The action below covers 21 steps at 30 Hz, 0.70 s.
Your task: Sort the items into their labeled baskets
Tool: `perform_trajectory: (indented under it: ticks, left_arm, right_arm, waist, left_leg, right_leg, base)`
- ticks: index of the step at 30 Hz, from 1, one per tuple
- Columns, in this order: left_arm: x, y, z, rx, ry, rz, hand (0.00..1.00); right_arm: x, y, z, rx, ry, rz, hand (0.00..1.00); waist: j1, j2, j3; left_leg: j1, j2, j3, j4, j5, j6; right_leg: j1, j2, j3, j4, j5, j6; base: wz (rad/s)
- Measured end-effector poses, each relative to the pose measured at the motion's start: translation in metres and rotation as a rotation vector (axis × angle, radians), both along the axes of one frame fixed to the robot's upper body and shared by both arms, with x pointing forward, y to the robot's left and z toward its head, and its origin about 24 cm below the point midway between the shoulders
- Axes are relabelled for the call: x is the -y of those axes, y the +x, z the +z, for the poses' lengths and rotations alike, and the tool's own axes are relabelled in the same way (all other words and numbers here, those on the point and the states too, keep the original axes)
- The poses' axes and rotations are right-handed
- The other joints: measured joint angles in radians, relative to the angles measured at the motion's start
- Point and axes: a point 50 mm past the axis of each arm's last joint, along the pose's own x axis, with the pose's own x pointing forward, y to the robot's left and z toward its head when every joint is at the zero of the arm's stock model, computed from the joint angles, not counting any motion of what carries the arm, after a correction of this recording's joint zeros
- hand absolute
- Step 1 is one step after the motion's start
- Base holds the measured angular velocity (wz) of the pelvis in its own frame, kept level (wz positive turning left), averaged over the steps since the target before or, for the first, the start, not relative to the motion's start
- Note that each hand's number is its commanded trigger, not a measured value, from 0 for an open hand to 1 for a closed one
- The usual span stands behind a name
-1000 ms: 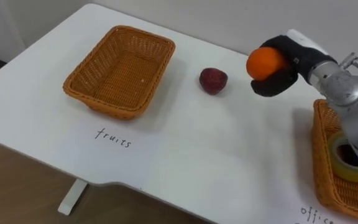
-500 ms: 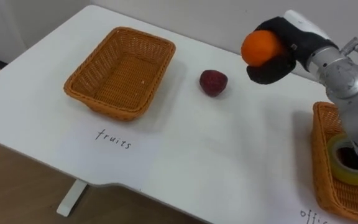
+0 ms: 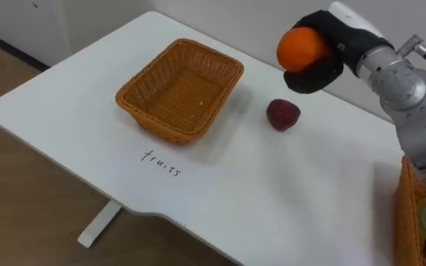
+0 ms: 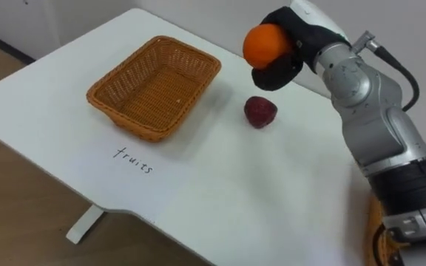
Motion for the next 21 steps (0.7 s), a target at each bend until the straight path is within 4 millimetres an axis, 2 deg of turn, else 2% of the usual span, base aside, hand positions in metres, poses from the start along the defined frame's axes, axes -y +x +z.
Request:
perform_trajectory:
  ticks: [3,7,11,16,18,19,21]
  left_arm:
    - [0.001,-0.009,-0.001,-0.023,-0.009,-0.003,0.0]
    - [0.005,-0.018,-0.001,-0.041,-0.032,-0.01,0.0]
    - [0.005,-0.032,-0.001,-0.089,-0.037,-0.034,0.0]
    - [0.007,-0.038,-0.001,-0.108,-0.047,-0.025,0.0]
    - [0.007,-0.039,-0.001,-0.111,-0.046,-0.023,0.0]
    - [0.007,-0.039,-0.001,-0.113,-0.045,-0.023,0.0]
    - [0.006,-0.04,-0.001,-0.114,-0.044,-0.019,0.0]
  right_arm:
    - [-0.007,0.0,-0.003,-0.004,0.021,0.014,1.0]
    - [-0.01,0.0,-0.004,-0.006,0.034,0.022,1.0]
    - [-0.017,0.001,-0.006,-0.012,0.073,0.04,1.0]
    - [-0.02,0.001,-0.006,-0.005,0.08,0.043,1.0]
    - [-0.021,0.001,-0.006,0.002,0.082,0.043,1.0]
    - [-0.023,0.001,-0.007,0.008,0.079,0.044,1.0]
    - [-0.027,0.0,-0.01,0.001,0.069,0.055,1.0]
  waist:
    - [0.005,0.001,0.0009]
    - [0.032,0.004,0.0032]
    - [0.058,-0.003,-0.0016]
    - [0.081,-0.018,-0.0061]
    - [0.086,-0.027,-0.0039]
    - [0.1,-0.031,-0.0013]
    - [0.105,-0.036,0.0056]
  left_leg:
    - [0.003,-0.011,-0.017,0.001,0.0,0.001]
    - [-0.001,-0.017,-0.027,0.001,0.004,0.004]
    - [-0.005,-0.021,-0.044,0.001,0.004,0.006]
    - [-0.011,-0.033,-0.073,0.001,0.007,0.01]
    - [-0.014,-0.035,-0.074,0.0,0.008,0.012]
    - [-0.016,-0.037,-0.076,0.0,0.009,0.012]
    - [-0.012,-0.04,-0.08,0.002,0.008,0.013]
  right_leg:
    - [0.011,-0.003,-0.012,0.0,-0.004,0.007]
    - [0.011,-0.013,-0.032,0.001,-0.011,0.018]
    - [0.013,-0.016,-0.045,0.001,-0.013,0.02]
    - [0.019,-0.023,-0.057,0.002,-0.018,0.027]
    - [0.019,-0.026,-0.055,0.004,-0.019,0.029]
    - [0.019,-0.027,-0.056,0.003,-0.02,0.03]
    - [0.025,-0.029,-0.069,0.001,-0.02,0.03]
  base:
    - [0.16]
    - [0.08]
    - [0.11]
    - [0.2]
    - [0.16]
    - [0.03]
    - [0.09]
